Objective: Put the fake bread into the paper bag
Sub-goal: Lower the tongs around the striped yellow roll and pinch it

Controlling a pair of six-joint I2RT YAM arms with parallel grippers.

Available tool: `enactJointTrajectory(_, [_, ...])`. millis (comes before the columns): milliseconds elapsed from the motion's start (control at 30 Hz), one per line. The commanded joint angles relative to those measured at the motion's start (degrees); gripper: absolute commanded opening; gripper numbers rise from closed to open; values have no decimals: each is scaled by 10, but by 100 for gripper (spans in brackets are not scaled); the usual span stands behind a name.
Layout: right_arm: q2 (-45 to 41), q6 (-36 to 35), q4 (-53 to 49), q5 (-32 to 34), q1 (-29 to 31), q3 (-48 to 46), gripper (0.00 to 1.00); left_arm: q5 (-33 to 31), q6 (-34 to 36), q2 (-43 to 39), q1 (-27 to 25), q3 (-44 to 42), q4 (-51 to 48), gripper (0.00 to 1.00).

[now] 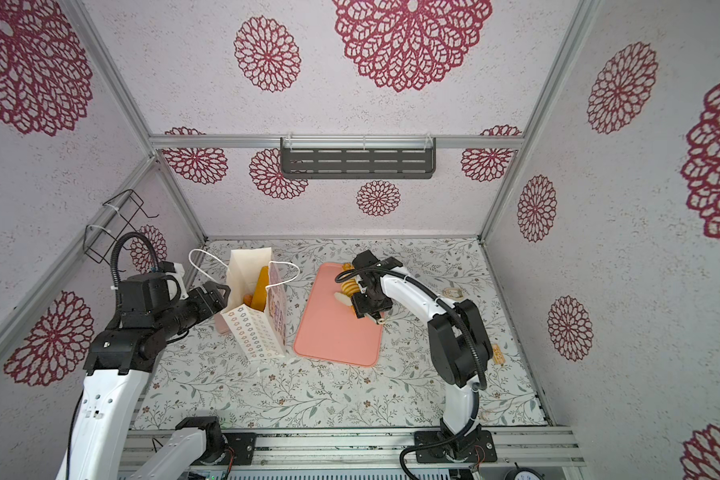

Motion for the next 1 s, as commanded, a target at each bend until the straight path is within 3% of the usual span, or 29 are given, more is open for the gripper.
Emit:
enactJointTrajectory(0, [-1,-9,-16,13,4,27,64,0,6,-9,7,-7,11,85])
enactJointTrajectory(733, [67,-9,-48,45,15,87,63,17,13,-17,24,-16,13,85])
enactJointTrajectory(967, [73,-8,-56,51,18,100,50,23,17,-18,31,-16,14,85])
